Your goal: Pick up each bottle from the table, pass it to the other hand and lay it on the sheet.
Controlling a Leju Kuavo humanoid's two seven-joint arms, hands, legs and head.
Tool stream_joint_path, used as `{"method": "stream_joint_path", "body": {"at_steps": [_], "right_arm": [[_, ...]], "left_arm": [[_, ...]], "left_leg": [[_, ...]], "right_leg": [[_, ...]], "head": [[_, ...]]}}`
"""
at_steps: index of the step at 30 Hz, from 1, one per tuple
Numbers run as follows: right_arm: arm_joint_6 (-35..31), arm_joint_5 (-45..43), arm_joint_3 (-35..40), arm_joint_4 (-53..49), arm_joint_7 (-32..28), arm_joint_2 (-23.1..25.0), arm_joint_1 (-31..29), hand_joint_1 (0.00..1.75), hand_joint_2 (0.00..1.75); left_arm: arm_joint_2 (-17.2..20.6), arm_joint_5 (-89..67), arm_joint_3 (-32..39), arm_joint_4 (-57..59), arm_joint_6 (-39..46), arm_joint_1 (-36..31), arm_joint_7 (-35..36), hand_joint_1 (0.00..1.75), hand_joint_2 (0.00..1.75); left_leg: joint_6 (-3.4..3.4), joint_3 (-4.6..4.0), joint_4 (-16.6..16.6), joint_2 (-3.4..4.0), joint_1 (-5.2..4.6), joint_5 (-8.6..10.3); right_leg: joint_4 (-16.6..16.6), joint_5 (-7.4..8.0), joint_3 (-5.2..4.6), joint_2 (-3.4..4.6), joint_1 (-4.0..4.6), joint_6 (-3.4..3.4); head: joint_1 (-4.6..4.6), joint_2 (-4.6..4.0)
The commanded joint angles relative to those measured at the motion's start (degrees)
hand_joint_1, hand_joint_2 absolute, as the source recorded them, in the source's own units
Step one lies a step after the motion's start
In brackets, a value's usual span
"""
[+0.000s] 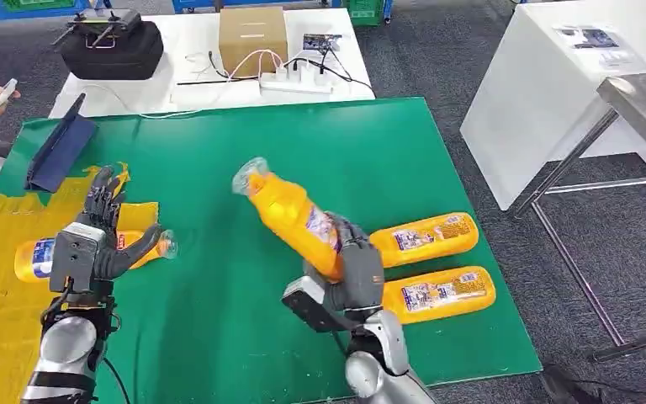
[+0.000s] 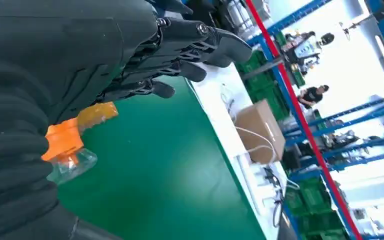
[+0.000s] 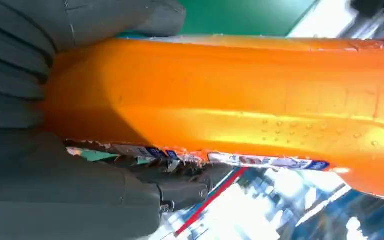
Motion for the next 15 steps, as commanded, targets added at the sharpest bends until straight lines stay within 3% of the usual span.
{"method": "stream_joint_path", "body": {"at_steps": [1, 4, 10, 15], "right_arm": [[-2.23, -8.8, -11.74, -6.91, -11.97, 4.37, 3.45, 1.75, 1.75], [-1.29, -13.63, -11.34, -7.88, -14.64, 4.71, 3.53, 1.75, 1.75], [7.42, -22.74, -8.3, -2.85, -16.97, 3.8, -0.29, 1.75, 1.75], [12.3, -24.17, -4.6, 0.82, -20.51, 3.3, -3.58, 1.73, 1.75]], "left_arm": [[-1.07, 7.8, -0.96, 0.65, -6.61, -0.97, -0.25, 0.0, 1.75], [-1.09, 10.12, -4.55, 0.64, -9.6, -1.11, -0.1, 0.0, 1.75], [1.03, 17.74, -12.61, -0.73, -20.02, -0.7, -1.65, 0.0, 1.75], [1.15, 18.44, -17.77, 0.73, -22.78, -2.8, -2.0, 0.0, 1.75]], "left_leg": [[0.02, 0.13, 0.0, 0.02, -0.01, -0.06], [0.03, 0.25, 0.04, -0.12, 0.0, -0.12], [0.04, 0.08, -0.01, -0.01, -0.01, -0.02], [0.03, 0.2, 0.01, 0.0, 0.01, -0.07]], "right_leg": [[0.02, -0.04, 0.11, 0.02, 0.01, -0.1], [0.05, -0.17, 0.28, -0.14, 0.02, -0.15], [-0.02, -0.03, 0.09, -0.03, -0.01, -0.07], [-0.01, -0.06, 0.25, 0.0, 0.03, -0.14]], "head": [[-0.02, 0.0], [-0.02, 0.0], [-0.02, 0.0], [0.0, 0.0]]}}
